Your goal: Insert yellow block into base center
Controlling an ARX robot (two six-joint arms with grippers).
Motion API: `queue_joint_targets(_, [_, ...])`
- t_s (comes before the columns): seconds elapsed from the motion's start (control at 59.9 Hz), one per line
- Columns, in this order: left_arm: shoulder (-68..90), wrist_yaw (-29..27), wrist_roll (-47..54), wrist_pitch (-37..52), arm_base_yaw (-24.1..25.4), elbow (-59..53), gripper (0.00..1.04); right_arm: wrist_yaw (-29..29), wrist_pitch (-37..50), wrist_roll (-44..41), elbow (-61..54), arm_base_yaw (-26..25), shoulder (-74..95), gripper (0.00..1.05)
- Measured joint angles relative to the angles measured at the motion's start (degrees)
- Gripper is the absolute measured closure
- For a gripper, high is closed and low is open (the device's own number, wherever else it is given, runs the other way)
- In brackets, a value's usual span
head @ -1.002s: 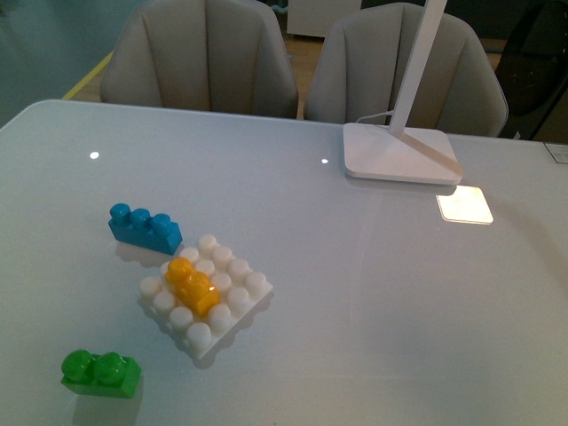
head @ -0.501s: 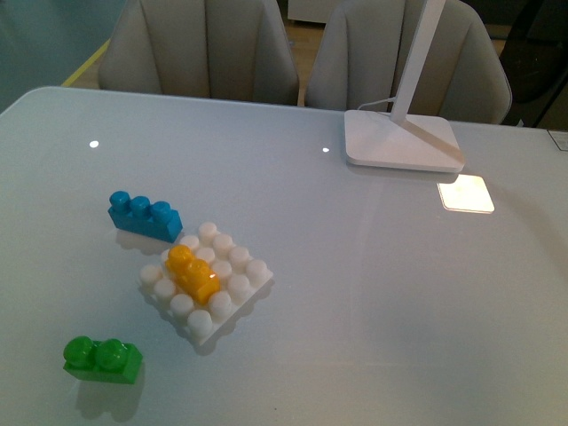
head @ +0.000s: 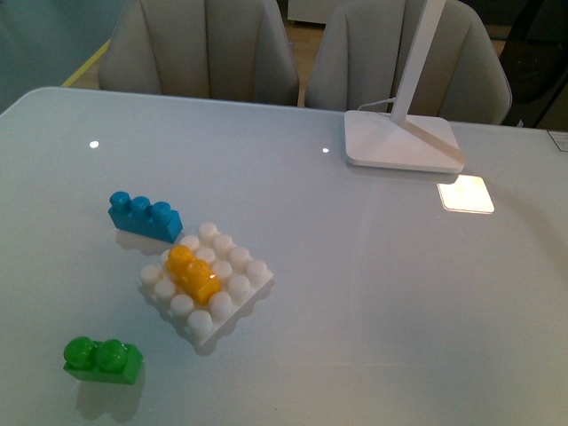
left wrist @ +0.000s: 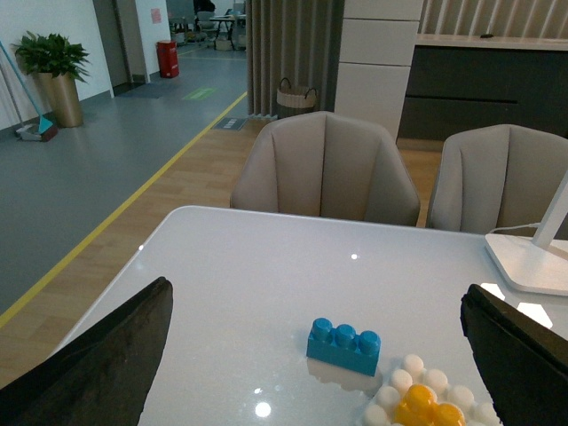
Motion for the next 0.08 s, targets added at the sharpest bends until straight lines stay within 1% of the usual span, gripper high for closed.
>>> queue_joint_targets(0.083, [0.0,0.0,0.0,0.0,0.02,0.0,0.07,0.0,0.0,0.0,0.0,0.0,0.0,0.09])
